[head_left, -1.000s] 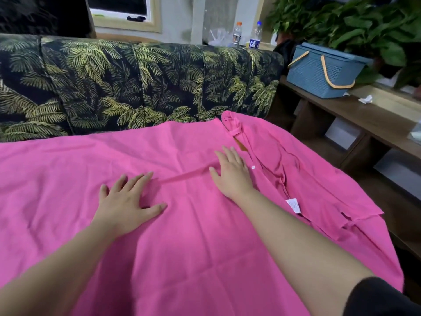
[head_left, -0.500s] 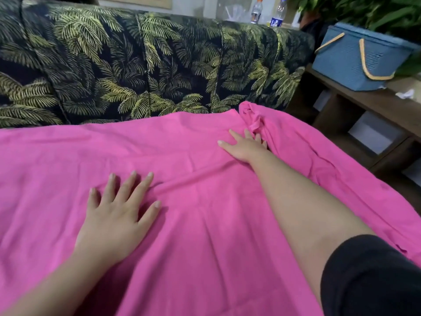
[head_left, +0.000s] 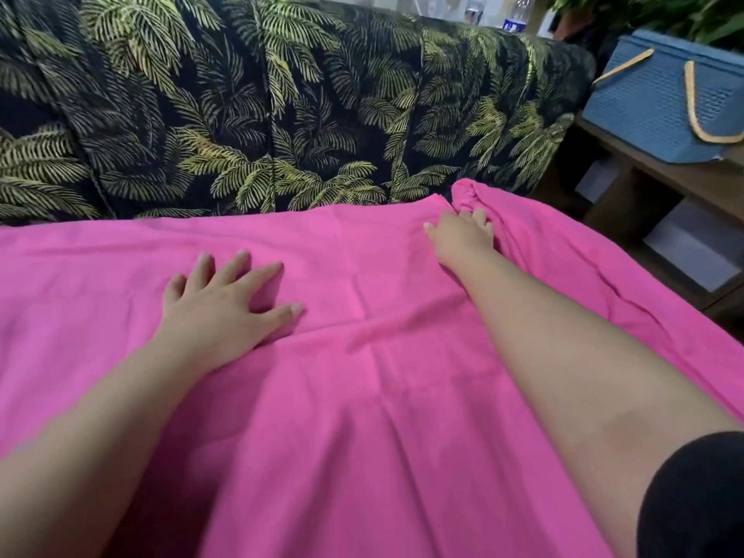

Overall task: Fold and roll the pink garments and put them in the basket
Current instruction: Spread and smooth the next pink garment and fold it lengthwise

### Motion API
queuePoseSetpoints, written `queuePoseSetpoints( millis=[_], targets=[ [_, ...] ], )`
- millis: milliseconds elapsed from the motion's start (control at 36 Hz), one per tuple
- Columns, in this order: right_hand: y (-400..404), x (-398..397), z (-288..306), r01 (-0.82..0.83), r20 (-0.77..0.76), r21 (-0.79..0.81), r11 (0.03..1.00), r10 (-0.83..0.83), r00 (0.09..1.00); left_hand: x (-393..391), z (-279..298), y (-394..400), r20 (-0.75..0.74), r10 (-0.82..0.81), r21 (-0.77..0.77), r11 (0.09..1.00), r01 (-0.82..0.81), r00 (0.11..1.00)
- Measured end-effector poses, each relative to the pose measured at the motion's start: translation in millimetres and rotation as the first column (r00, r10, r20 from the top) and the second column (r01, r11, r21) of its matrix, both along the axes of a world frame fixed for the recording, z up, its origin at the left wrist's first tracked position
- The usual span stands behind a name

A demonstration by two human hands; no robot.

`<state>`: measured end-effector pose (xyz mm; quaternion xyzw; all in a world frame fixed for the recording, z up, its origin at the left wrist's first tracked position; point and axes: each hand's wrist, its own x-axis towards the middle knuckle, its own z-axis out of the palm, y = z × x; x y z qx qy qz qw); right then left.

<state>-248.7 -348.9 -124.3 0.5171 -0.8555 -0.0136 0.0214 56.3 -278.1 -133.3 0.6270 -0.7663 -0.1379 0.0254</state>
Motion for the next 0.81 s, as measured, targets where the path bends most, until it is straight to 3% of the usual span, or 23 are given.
queuePoseSetpoints(
  millis=[83, 250, 389, 444, 500, 556, 611, 667, 806],
  targets=[
    [-13, -10, -6, -0.044, 0.011, -0.061, 0.997, 0.045, 0.999, 1, 0, -19, -0.016, 0.012, -0.012, 1.0, -0.013, 1.0],
    [-24, -15, -4, -0.094, 0.024, -0.233, 0.968, 0.103, 0.994, -9, 3, -44, -0.24, 0.054, -0.184, 0.978, -0.1, 0.969],
    [-30, -24, -9, -0.11, 0.006, -0.315, 0.943, 0.118, 0.993, -10, -6, -58, -0.055, 0.037, -0.38, 0.924, -0.056, 0.998],
    [-30, -25, -11, -0.09, 0.021, -0.339, 0.936, 0.103, 0.994, -7, -8, -56, -0.064, 0.105, -0.416, 0.901, -0.122, 0.992],
    [-29, -26, -10, -0.051, 0.086, -0.336, 0.941, 0.085, 0.993, -9, -9, -50, -0.124, 0.073, -0.445, 0.888, -0.121, 0.99],
    [-24, -22, -7, -0.044, 0.119, -0.28, 0.959, 0.08, 0.99, -16, -5, -39, -0.181, -0.106, -0.44, 0.898, 0.016, 0.978],
    [-14, -12, -3, -0.096, 0.139, -0.279, 0.955, 0.139, 0.98, -23, -1, -23, -0.238, -0.36, -0.356, 0.897, 0.264, 0.902],
    [2, 1, 2, -0.204, 0.13, -0.278, 0.939, 0.247, 0.96, -32, -4, -8, -0.217, -0.53, -0.286, 0.838, 0.466, 0.82],
    [56, 27, 15, -0.333, 0.197, -0.179, 0.926, 0.366, 0.91, -52, -2, 10, -0.053, -0.516, -0.062, 0.856, 0.513, 0.855]
  ],
)
